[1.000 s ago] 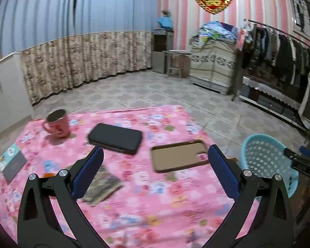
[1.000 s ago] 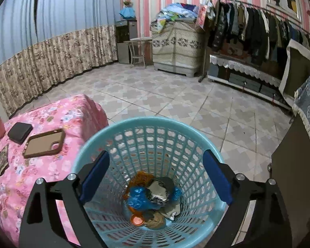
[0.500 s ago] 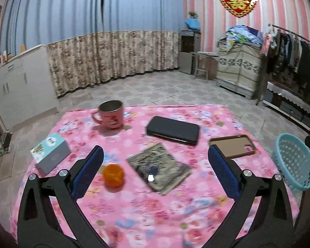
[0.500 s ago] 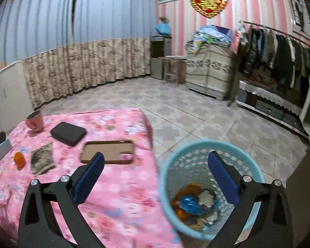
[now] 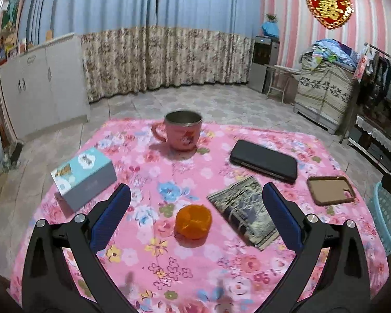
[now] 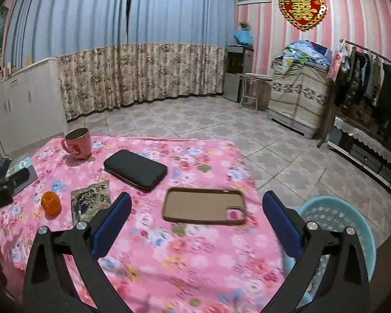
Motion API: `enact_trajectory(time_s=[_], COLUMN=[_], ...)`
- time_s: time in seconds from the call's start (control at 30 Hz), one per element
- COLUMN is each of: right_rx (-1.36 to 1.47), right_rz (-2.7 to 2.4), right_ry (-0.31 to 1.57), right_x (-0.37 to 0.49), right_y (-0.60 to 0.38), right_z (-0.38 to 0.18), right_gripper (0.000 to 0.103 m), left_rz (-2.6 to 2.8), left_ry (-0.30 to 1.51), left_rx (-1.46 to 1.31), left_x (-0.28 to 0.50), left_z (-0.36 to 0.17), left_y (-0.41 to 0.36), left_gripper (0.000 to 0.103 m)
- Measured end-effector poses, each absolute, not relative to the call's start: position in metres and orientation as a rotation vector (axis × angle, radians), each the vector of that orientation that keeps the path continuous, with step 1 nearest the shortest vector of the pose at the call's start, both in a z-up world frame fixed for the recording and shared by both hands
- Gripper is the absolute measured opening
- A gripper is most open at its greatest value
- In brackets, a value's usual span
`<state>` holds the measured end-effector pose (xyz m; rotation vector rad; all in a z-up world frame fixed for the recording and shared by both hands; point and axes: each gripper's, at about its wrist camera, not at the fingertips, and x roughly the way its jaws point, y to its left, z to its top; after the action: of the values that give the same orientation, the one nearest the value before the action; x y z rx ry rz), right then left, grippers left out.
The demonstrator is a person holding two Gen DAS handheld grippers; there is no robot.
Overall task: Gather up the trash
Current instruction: 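Move both tools back to the bedspread toward the mandarin peel, then close the left tool on the mandarin peel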
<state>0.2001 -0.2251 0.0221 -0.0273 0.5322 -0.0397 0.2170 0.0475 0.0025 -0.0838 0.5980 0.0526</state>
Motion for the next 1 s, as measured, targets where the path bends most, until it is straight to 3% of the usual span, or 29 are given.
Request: enact_trajectory(time_s=[0.5, 1.0], right_rx=[-0.097, -0.098], right_rz=[0.013, -0.013], right_ry=[0.591, 0.651], right_x=[0.243, 0.251], right_y=[-0.181, -0.190], right_z=[-0.021, -0.041], right_gripper=[0.098, 0.098], left_rz=[0.111, 0.016], left_ry=[0.669, 0.804], left_rx=[-0.137, -0.129], left_x=[0.238, 0.262], left_z=[-0.027, -0.065], left_y=[0.086, 0.060], left_gripper=[0.098, 0.097])
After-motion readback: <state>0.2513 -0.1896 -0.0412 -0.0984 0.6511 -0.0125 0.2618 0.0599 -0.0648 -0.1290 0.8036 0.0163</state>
